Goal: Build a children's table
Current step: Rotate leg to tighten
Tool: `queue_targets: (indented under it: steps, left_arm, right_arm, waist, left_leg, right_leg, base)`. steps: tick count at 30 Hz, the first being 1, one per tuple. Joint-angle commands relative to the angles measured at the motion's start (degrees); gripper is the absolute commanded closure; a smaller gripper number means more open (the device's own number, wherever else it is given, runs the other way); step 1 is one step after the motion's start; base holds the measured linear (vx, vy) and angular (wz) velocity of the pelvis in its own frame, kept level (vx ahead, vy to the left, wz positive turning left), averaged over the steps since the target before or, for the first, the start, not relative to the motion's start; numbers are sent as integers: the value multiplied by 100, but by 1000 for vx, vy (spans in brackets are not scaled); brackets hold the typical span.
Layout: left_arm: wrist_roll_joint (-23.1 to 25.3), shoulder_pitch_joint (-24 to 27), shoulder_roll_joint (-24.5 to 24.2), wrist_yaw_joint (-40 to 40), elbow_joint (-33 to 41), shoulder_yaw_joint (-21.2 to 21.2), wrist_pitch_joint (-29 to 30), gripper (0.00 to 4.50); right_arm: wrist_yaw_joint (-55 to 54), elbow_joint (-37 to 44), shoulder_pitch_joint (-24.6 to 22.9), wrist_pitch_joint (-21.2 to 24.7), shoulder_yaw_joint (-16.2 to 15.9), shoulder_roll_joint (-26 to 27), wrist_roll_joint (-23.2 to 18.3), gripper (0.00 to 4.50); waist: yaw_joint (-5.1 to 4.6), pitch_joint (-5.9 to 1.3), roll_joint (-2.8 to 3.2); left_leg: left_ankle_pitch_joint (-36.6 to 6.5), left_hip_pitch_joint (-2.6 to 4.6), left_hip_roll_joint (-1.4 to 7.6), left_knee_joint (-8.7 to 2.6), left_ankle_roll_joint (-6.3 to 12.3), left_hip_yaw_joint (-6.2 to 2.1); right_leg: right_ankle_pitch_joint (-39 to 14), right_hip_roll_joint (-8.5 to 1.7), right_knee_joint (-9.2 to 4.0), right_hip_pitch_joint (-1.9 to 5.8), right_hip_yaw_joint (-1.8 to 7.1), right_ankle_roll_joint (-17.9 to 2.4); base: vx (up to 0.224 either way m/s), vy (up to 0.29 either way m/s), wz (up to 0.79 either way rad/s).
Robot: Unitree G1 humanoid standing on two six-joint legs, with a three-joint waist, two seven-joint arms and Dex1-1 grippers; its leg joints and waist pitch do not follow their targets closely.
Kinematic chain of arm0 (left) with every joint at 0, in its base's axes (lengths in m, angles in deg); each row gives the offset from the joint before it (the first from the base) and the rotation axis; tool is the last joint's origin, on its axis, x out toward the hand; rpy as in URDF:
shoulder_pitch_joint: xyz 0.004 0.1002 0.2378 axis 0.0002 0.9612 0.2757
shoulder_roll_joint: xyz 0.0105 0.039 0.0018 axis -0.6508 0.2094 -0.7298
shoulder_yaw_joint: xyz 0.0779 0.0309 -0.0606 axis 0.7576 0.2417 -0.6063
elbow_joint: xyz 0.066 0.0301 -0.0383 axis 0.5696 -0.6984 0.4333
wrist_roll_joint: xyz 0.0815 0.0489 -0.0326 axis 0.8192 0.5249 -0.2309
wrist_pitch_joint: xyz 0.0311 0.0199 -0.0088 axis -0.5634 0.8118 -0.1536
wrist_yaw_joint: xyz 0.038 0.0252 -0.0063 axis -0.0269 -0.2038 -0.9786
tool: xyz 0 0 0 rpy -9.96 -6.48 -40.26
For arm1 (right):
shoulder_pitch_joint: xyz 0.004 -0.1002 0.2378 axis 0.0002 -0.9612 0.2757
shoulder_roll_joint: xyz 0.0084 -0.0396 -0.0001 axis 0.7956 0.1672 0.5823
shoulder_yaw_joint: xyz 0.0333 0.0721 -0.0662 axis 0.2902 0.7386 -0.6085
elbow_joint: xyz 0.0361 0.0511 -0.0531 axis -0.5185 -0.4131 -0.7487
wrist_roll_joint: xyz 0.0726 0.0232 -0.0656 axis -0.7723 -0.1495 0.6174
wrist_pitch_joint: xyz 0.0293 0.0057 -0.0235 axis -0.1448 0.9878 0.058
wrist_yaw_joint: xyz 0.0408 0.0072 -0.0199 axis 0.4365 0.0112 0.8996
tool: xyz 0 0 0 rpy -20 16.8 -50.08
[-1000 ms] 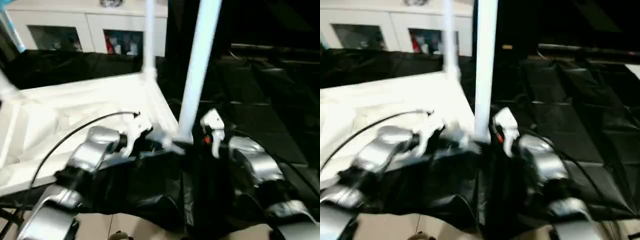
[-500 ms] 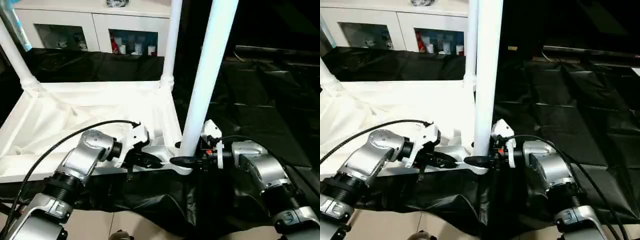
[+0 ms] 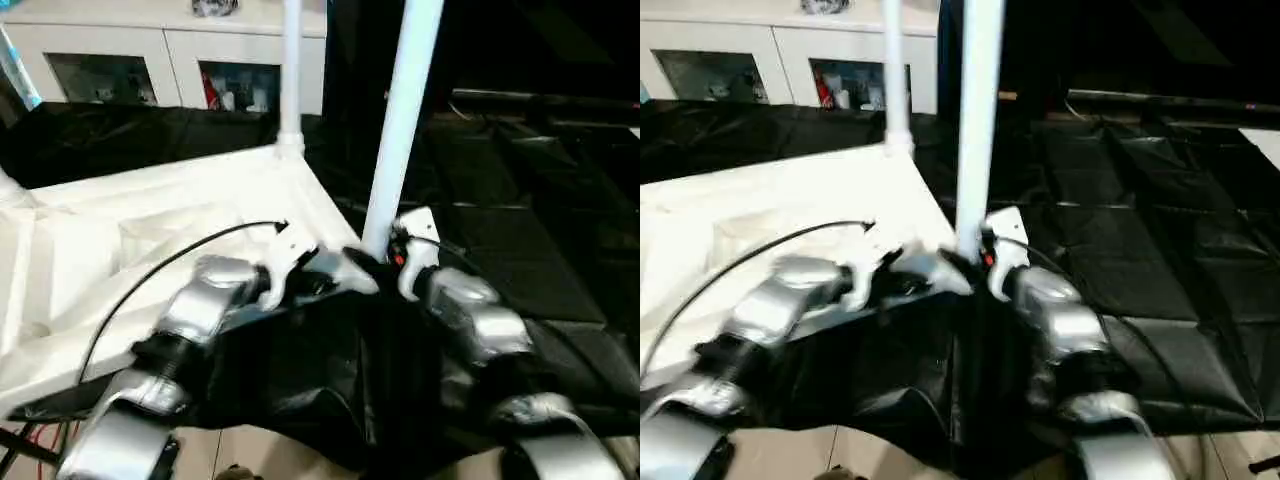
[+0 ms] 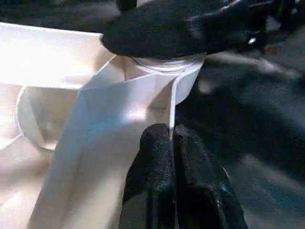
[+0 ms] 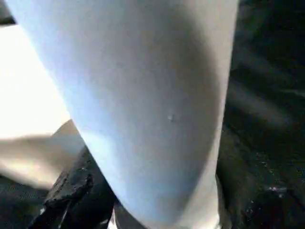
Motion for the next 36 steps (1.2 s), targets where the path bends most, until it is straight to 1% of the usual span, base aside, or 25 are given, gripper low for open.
queue_targets:
  steps: [1,2,3,4,5,6,7,10,11,12,14,16,18,19,20,21,23,24,26,28,29,31,32,34,36]
  left_arm:
    - [-175,-333,259,-489,104,-373,-227,450]
    - [-166,-355,299,-501,82,-368,-287,450]
    - [-163,-364,312,-505,68,-367,-307,450]
    - [-147,-345,306,-399,97,-308,-366,450]
    - [-141,-294,278,-240,174,-234,-427,450]
    - [-170,-241,245,-71,257,-166,-446,450]
    - [-207,-192,205,94,332,-112,-471,450]
    - [-246,-105,75,396,388,-15,-635,450]
    - [-261,-61,12,522,432,16,-669,450]
    - [-278,-23,-42,634,478,36,-678,450]
    - [-310,36,-135,833,564,64,-727,450]
    - [-329,75,-213,974,627,77,-736,450]
    - [-334,129,-356,1204,685,108,-762,450]
    - [-333,135,-377,1235,688,113,-767,450]
    - [-333,165,-447,1341,708,138,-789,450]
    - [-333,165,-447,1341,708,138,-789,450]
    - [-341,248,-611,1594,795,193,-819,450]
    - [-367,281,-665,1695,844,203,-813,450]
    - [-391,311,-716,1796,894,210,-804,450]
    - [-417,365,-805,1972,988,230,-782,450]
    - [-431,420,-889,2123,1075,257,-777,450]
    - [-441,447,-925,2196,1114,266,-767,450]
    - [-453,468,-944,2245,1140,262,-754,450]
    - [-472,499,-974,2312,1189,277,-742,450]
    - [-483,523,-1000,2390,1227,301,-726,450]
  right_arm:
    - [-169,-336,-60,74,-117,301,-8,194]
    - [-173,-375,-34,-43,-137,362,28,194]
    - [-174,-392,-23,-77,-140,378,39,194]
    - [-126,-411,-12,-189,-216,386,123,194]
    - [-38,-373,-25,-290,-290,380,183,159]
    - [67,-318,-35,-363,-337,358,195,159]
    - [180,-251,-42,-381,-328,338,142,124]
    - [535,-121,-57,-342,-293,220,19,113]
    - [750,-40,-90,-324,-366,105,31,98]
    - [949,26,-124,-334,-445,-10,61,84]
    - [1347,158,-192,-281,-525,-202,38,73]
    - [1765,321,-279,-270,-619,-392,9,73]
    - [2439,595,-422,-234,-762,-709,-45,73]
    - [2528,630,-440,-229,-779,-751,-50,73]
    - [2817,736,-501,-198,-837,-894,-81,73]
    - [2817,736,-501,-198,-837,-894,-81,73]
    - [3466,997,-641,-113,-987,-1224,-169,73]
    - [3650,1080,-672,-70,-1016,-1309,-220,73]
    - [3812,1152,-695,-22,-1034,-1383,-265,73]
    - [4022,1212,-699,48,-1053,-1479,-318,73]
    - [4188,1261,-705,119,-1079,-1554,-361,99]
    - [4267,1291,-713,148,-1095,-1587,-379,106]
    - [4314,1310,-718,159,-1102,-1604,-379,119]
    - [4381,1375,-744,210,-1119,-1627,-396,142]
    - [4446,1443,-779,278,-1142,-1640,-424,152]
  waist:
    - [17,-442,-77]
    - [24,-448,-73]
    - [31,-452,-37]
    - [34,-452,21]
    - [23,-448,-22]
    - [25,-446,-4]
    - [19,-444,0]
    - [11,-438,0]
    - [8,-439,-4]
    - [12,-440,-8]
    - [22,-434,-2]
    - [33,-428,-3]
    - [59,-430,4]
    - [68,-432,-11]
    - [81,-430,-6]
    - [90,-428,-10]
    - [123,-434,-20]
    - [141,-429,-31]
    - [156,-428,-24]
    - [163,-424,-29]
    - [159,-425,-26]
    - [156,-425,-23]
    - [160,-427,-14]
    - [169,-426,-22]
    - [171,-422,-24]
  left_leg:
    - [-959,25,157,-368,152,-45]
    - [-905,6,161,-364,189,-36]
    - [-877,6,155,-361,215,-32]
    - [-875,8,156,-362,216,-37]
    - [-918,4,153,-362,237,-25]
    - [-945,8,151,-366,245,-27]
    - [-978,7,155,-368,247,-29]
    - [-1068,11,156,-369,260,-30]
    - [-1086,2,157,-371,280,-34]
    - [-1099,14,168,-369,294,-34]
    - [-1114,17,174,-370,307,-32]
    - [-1133,29,176,-371,302,-30]
    - [-1144,24,188,-367,323,-28]
    - [-1134,27,191,-367,328,-29]
    - [-1124,28,189,-362,340,-22]
    - [-1112,21,187,-364,343,-26]
    - [-1112,22,191,-359,345,-25]
    - [-1099,17,191,-355,370,-21]
    - [-1085,17,197,-354,381,-20]
    - [-1119,16,198,-359,351,-28]
    - [-1151,24,204,-362,336,-33]
    - [-1141,14,201,-358,346,-27]
    - [-1129,29,199,-356,335,-25]
    - [-1134,21,201,-360,311,-31]
    - [-1135,24,200,-362,303,-31]
  right_leg:
    - [-2177,-427,-414,319,372,-503]
    - [-1994,-431,-389,325,380,-557]
    - [-1841,-424,-383,330,386,-597]
    - [-1763,-423,-366,332,387,-636]
    - [-1708,-413,-373,337,386,-664]
    - [-1723,-411,-375,343,384,-685]
    - [-1743,-415,-374,350,385,-698]
    - [-1839,-413,-389,356,382,-691]
    - [-1845,-411,-390,369,382,-678]
    - [-1827,-407,-384,364,382,-689]
    - [-1832,-412,-380,358,388,-711]
    - [-1869,-405,-394,355,389,-713]
    - [-1823,-410,-380,353,397,-737]
    - [-1805,-400,-376,360,392,-727]
    - [-1789,-404,-375,344,400,-742]
    - [-1799,-406,-377,356,398,-738]
    - [-1846,-415,-376,363,391,-734]
    - [-1881,-407,-372,359,391,-708]
    - [-1906,-406,-371,350,388,-707]
    - [-1999,-413,-384,354,381,-705]
    - [-2042,-413,-386,347,378,-695]
    - [-2043,-413,-390,347,381,-683]
    - [-2029,-406,-396,331,381,-696]
    - [-2012,-407,-385,341,379,-710]
    - [-2040,-405,-389,342,379,-685]
  base:
    - [0,0,0]
    - [0,0,0]
    - [0,0,0]
    - [0,0,0]
    - [0,0,0]
    - [0,0,0]
    - [0,0,0]
    - [0,0,0]
    - [0,0,0]
    - [0,0,0]
    - [0,0,0]
    - [0,0,0]
    - [0,0,0]
    - [0,0,0]
    - [0,0,0]
    - [0,0,0]
    - [0,0,0]
    - [0,0,0]
    - [0,0,0]
    - [0,0,0]
    - [0,0,0]
    - [0,0,0]
    - [0,0,0]
    - [0,0,0]
    - [0,0,0]
